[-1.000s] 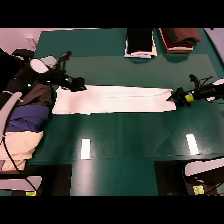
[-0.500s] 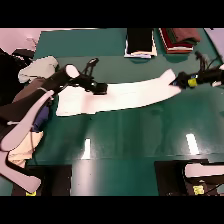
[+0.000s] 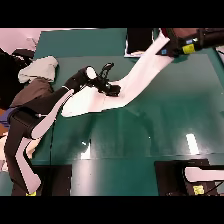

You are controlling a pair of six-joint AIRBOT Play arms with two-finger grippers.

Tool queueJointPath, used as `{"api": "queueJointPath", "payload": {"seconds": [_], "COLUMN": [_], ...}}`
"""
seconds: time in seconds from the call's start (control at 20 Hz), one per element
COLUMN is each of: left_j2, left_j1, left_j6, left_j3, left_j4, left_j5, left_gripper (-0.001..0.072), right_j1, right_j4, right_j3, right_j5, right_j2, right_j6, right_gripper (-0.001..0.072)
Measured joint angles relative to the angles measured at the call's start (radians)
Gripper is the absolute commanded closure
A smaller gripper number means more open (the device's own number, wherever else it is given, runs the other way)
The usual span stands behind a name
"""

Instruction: Fold the shirts.

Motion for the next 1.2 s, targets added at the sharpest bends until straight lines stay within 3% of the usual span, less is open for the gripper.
{"api": "queueJointPath", "payload": {"seconds": [0.4, 0.75, 0.8, 0.9, 1.15, 1.2], "left_j2": [0.024, 0.291, 0.34, 0.438, 0.581, 0.594], "left_j1": [0.039, 0.298, 0.34, 0.425, 0.549, 0.555], "left_j6": [-0.008, 0.013, 0.016, 0.019, 0.024, 0.025], "left_j3": [0.024, 0.117, 0.126, 0.137, 0.147, 0.148], "left_j4": [0.01, 0.139, 0.162, 0.206, 0.237, 0.237], "left_j5": [-0.007, -0.127, -0.136, -0.145, -0.167, -0.178], "left_gripper": [0.0683, 0.0683, 0.0682, 0.0682, 0.0683, 0.0682], "right_j1": [0.215, 0.453, 0.498, 0.58, 0.679, 0.673], "right_j4": [0.003, 0.048, 0.081, 0.125, 0.204, 0.212], "right_j3": [0.212, 0.251, 0.253, 0.253, 0.255, 0.255], "right_j5": [0.013, -0.14, -0.182, -0.305, -0.538, -0.542], "right_j2": [-0.127, -0.264, -0.3, -0.373, -0.478, -0.479], "right_j6": [0.074, 0.072, 0.058, 0.016, -0.055, -0.062], "right_gripper": [0.0699, 0.0694, 0.0622, 0.0306, 0.0288, 0.0335]}}
